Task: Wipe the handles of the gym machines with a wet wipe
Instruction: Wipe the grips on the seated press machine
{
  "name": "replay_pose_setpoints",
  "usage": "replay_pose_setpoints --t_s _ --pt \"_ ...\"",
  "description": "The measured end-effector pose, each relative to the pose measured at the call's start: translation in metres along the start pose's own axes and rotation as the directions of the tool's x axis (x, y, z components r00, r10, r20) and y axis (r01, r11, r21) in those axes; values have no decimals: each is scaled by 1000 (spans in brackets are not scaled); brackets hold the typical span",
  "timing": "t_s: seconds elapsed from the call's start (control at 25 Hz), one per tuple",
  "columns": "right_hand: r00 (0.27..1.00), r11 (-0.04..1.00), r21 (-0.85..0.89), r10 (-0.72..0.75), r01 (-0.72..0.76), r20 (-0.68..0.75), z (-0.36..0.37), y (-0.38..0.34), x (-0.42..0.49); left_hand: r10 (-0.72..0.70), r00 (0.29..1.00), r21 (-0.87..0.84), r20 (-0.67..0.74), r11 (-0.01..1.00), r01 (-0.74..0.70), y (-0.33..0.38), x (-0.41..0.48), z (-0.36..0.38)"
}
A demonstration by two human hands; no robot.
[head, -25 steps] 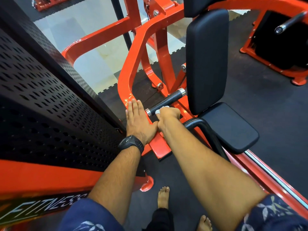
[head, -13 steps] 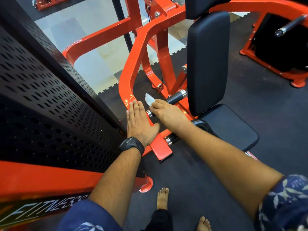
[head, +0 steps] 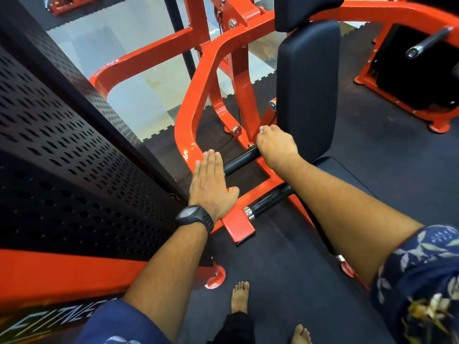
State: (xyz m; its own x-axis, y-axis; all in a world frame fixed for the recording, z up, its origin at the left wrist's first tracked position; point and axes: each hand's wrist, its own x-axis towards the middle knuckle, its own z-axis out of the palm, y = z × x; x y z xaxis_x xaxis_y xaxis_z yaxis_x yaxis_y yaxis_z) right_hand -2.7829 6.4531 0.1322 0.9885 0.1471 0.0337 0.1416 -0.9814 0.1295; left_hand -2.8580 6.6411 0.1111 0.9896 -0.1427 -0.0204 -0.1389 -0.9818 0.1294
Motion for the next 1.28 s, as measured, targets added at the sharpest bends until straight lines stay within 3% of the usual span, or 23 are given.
replay_pose_setpoints --t_s 0.08,0.16,0.2,0.24,0.28,0.32,0.36,0.4,0.52,0.6,0.72,0.8,0.84,0.88,0.92,0.96,1.0,1.04,1.08,1.12,1.16,1.2,1.28 --pt "991 982 134 135 -134 2 4 -8 -8 36 999 -17 12 999 -36 2 0 -2" --pt "955 891 364 297 -272 -13 15 -16 -21 23 1000 -56 -4 998 -23 2 1 -2" --pt "888 739 544 459 -398 27 15 -21 -23 16 1000 -70 -14 997 -17 1 2 -1" --pt "763 461 713 626 -528 161 14 -32 -25 14 1000 -74 -13 997 -15 0 3 -1" --pt "619 109 799 697 -591 363 10 -49 -29 15 1000 -73 -7 997 -15 0 2 0" --pt "520 -203 799 664 -566 537 8 -69 -31 17 1000 -77 -6 997 -17 0 2 0" --pt "478 -416 769 610 -486 632 5 -88 -32 19 1000 -93 -8 995 -20 -1 1 0" --pt "456 -533 731 572 -426 682 1 -98 -30 20 1000 -118 -11 993 -21 -1 0 -1" --pt "437 -723 592 431 -356 789 8 -87 -24 19 999 -165 -33 986 -24 -1 -2 -2" --pt "553 -774 507 249 -380 795 5 -72 -28 9 999 -181 -41 983 -17 -1 -5 -2" --pt "615 -753 472 114 -459 781 5 -68 -36 22 999 -194 -49 981 -31 -3 -6 -1" --pt "623 -596 611 224 -521 749 0 -78 -41 19 999 -199 -51 979 -29 -4 -6 -1" --pt "597 -448 707 383 -547 705 1 -84 -42 4 998 -206 -55 978 -16 -4 -6 0" --pt "578 -256 804 583 -537 571 3 -90 -43 -16 998 -219 -57 976 3 -4 -6 1" --pt "607 -69 881 700 -468 377 4 -94 -46 -36 997 -235 -62 972 20 -5 -7 2" --pt "686 96 936 706 -339 176 4 -98 -47 -50 996 -249 -71 968 31 -6 -8 4" --pt "815 286 938 580 -194 -9 4 -101 -48 -55 996 -251 -74 967 35 -7 -9 4" --pt "932 525 850 325 -40 -157 7 -99 -44 -54 996 -242 -73 970 35 -7 -9 4" --pt "976 751 648 23 128 -219 8 -92 -39 -51 997 -229 -65 973 34 -7 -9 3" --pt "955 850 442 -217 287 -202 12 -82 -30 -52 997 -225 -56 974 38 -6 -9 3" --pt "913 879 253 -366 403 -181 13 -68 -21 -57 997 -225 -50 973 44 -7 -10 2" --pt "882 880 112 -443 462 -160 14 -54 -12 -61 997 -220 -44 974 50 -6 -10 1" --pt "912 914 -1 -405 406 -68 6 -34 -1 -66 997 -180 -39 982 58 -4 -7 1"
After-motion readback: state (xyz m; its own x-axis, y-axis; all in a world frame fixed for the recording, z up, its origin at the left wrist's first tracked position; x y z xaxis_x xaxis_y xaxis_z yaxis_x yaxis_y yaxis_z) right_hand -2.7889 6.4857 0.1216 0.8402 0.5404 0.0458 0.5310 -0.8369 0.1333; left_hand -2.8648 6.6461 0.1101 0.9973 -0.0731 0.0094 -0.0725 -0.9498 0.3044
